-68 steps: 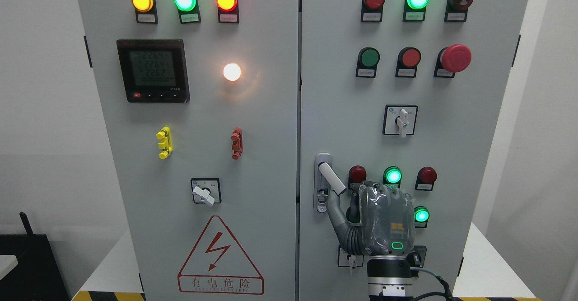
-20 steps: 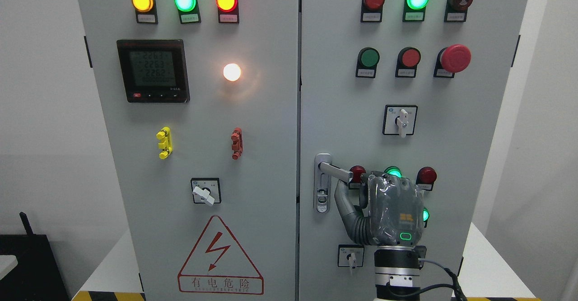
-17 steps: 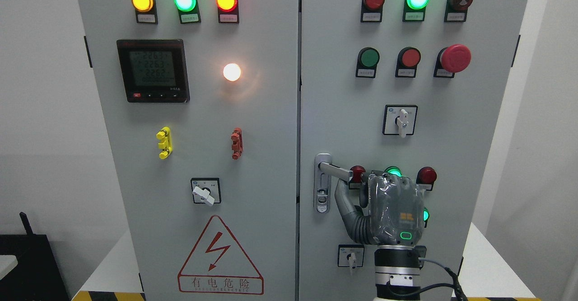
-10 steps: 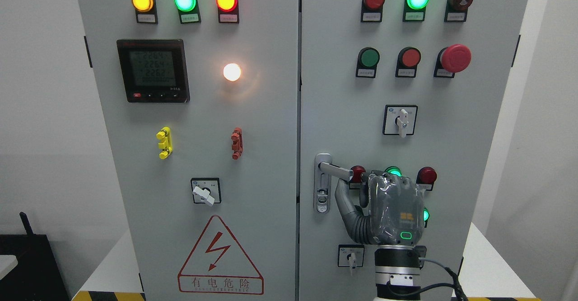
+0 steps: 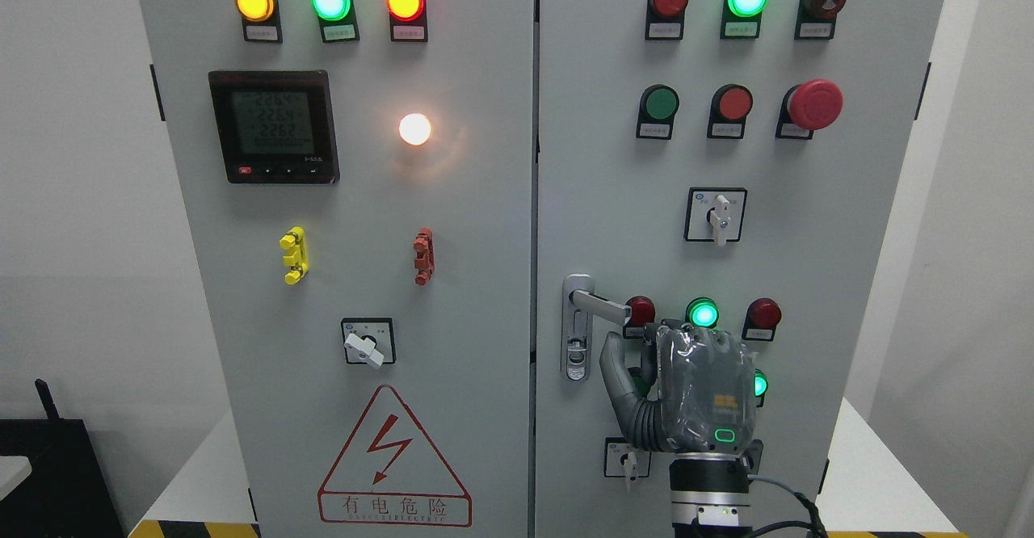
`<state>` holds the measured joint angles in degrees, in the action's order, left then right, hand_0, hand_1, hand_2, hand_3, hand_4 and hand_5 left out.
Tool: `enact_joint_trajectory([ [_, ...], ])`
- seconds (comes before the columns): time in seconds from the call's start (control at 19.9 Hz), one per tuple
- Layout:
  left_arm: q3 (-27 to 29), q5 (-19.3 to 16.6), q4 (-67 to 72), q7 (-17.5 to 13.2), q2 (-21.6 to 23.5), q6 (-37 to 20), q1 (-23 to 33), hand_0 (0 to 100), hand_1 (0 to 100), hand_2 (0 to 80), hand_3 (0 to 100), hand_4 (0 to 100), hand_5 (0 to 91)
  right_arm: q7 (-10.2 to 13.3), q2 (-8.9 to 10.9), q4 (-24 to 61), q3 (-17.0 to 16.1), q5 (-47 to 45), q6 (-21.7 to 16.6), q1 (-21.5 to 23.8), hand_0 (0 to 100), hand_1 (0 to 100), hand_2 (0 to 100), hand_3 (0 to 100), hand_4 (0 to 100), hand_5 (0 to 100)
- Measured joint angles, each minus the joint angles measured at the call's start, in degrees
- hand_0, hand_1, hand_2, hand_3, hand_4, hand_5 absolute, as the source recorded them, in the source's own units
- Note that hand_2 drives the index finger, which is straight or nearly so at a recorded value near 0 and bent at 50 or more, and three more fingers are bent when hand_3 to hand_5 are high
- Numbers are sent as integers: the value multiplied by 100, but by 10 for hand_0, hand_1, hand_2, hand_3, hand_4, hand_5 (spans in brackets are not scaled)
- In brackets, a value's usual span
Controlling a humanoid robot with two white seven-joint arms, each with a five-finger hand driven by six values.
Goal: Release door handle
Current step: 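Open the right hand fingers and pull back from the handle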
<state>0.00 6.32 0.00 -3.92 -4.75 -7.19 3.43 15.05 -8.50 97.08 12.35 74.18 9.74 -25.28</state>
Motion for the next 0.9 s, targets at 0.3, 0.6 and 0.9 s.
enact_joint_trajectory([
  [0.3,0,0,0,0,0,0,0,120,389,0,0,0,0,150,2,276,-2,-34,-167,404,634,277,700,1000,842,815],
  [0.6,0,0,0,-1,0,0,0,120,389,0,0,0,0,179,9,562,-8,-43,-259,776,626,255,442,546,444,360],
  [0.9,0,0,0,-1,0,0,0,120,389,0,0,0,0,268,10,752,-89,-50,-633,960,620,177,113,132,87,19],
])
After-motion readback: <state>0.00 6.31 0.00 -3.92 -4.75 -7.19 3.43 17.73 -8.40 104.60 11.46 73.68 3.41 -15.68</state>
